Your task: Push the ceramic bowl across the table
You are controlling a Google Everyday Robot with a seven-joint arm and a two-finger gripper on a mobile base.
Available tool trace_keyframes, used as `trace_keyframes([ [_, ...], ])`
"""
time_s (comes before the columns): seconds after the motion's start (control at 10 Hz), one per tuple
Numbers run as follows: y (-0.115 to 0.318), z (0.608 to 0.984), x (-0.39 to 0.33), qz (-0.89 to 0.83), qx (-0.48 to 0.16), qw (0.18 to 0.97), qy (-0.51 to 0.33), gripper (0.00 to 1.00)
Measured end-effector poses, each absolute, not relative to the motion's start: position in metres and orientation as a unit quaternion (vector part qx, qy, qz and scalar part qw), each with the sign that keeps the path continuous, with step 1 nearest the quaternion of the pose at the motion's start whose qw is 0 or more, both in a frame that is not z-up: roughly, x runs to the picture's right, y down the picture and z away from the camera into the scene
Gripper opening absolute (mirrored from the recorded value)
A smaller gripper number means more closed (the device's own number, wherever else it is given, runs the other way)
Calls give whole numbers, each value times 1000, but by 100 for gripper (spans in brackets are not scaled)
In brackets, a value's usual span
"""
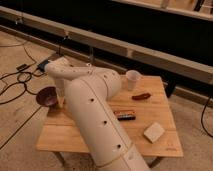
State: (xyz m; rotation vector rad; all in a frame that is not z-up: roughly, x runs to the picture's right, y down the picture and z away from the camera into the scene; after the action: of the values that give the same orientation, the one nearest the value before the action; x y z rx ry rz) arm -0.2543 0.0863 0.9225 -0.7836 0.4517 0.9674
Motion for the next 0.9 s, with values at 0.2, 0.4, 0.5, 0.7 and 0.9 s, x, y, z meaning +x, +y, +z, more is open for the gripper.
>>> trace_keyframes([
  [0.2, 78, 923, -274, 444, -372, 793, 189, 65],
  [0.4, 70, 921, -288, 438, -379, 797, 170, 65],
  [0.5, 67, 920, -291, 437, -380, 798, 163, 65],
  [0.7, 65, 919, -293, 438, -380, 799, 160, 65],
  [0.9, 65, 919, -293, 438, -380, 799, 160, 65],
])
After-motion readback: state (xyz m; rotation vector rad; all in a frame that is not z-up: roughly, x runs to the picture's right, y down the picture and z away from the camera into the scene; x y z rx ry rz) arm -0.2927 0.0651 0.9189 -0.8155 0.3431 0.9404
